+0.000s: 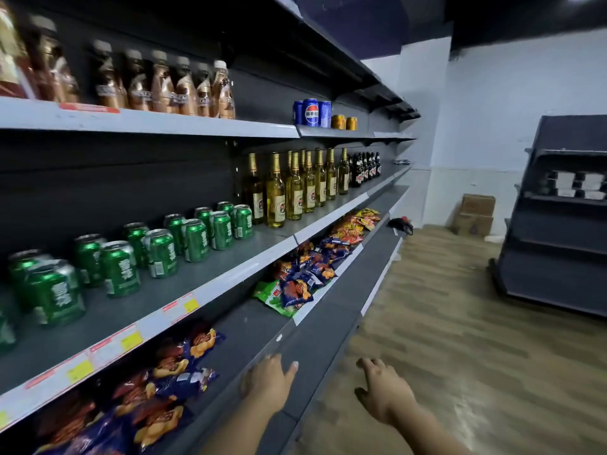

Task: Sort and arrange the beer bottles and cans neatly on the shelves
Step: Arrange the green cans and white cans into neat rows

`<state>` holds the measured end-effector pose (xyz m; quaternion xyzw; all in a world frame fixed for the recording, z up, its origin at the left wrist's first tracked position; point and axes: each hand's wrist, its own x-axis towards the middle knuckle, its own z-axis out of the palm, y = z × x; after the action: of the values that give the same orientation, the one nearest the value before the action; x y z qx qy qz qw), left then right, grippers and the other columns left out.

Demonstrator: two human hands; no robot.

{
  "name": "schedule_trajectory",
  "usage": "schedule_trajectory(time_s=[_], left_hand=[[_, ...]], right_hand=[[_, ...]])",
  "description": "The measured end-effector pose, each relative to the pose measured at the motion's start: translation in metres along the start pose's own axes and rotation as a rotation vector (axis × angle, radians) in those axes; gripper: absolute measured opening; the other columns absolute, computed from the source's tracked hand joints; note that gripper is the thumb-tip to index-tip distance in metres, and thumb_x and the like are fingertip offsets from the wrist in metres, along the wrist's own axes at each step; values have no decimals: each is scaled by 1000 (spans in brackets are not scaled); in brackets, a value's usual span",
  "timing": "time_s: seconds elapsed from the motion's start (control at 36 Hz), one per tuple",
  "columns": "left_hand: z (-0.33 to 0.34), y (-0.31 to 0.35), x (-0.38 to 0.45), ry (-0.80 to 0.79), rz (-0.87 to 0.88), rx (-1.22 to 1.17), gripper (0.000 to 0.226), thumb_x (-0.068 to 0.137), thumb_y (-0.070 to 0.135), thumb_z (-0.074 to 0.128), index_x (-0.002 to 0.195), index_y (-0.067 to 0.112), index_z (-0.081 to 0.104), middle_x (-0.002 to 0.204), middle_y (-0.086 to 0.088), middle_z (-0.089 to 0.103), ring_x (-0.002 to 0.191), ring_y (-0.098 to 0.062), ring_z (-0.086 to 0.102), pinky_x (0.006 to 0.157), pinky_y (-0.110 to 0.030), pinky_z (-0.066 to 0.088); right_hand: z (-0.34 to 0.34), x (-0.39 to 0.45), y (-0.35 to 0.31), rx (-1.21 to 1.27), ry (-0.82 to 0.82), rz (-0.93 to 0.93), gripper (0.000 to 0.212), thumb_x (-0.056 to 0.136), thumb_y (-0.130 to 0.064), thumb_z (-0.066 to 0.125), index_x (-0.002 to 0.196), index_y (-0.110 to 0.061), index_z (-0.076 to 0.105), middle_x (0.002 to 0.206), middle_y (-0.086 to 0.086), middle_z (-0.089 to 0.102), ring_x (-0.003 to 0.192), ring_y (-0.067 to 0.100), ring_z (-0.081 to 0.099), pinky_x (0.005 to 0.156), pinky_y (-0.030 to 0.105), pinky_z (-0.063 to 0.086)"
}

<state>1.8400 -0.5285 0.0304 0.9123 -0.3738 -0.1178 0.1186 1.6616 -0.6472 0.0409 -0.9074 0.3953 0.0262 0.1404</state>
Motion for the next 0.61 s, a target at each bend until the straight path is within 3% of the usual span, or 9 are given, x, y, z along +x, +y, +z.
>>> schedule_trajectory(time_s=[0.19,0.42,0.61], left_hand=[[19,61,100,-2,-11,16,59,100,55,32,144,17,42,146,-1,47,131,-20,46,106,-32,38],[14,138,203,102,-164,-69,49,99,54,33,127,20,54,131,0,57,117,-22,55,94,-33,46],[-1,211,274,146,-183,17,48,101,53,30,130,21,52,132,1,55,119,-18,54,94,-32,43]], right_hand=[[-23,115,69,10,-16,-23,55,95,-34,46,146,-21,30,147,3,36,134,24,39,103,32,40],[-84,246,147,-17,-15,-154,54,97,-33,46,147,-21,29,151,2,33,134,23,40,102,31,40],[-124,352,204,15,-28,-203,55,95,-35,48,147,-22,30,150,1,37,134,22,42,108,31,36]])
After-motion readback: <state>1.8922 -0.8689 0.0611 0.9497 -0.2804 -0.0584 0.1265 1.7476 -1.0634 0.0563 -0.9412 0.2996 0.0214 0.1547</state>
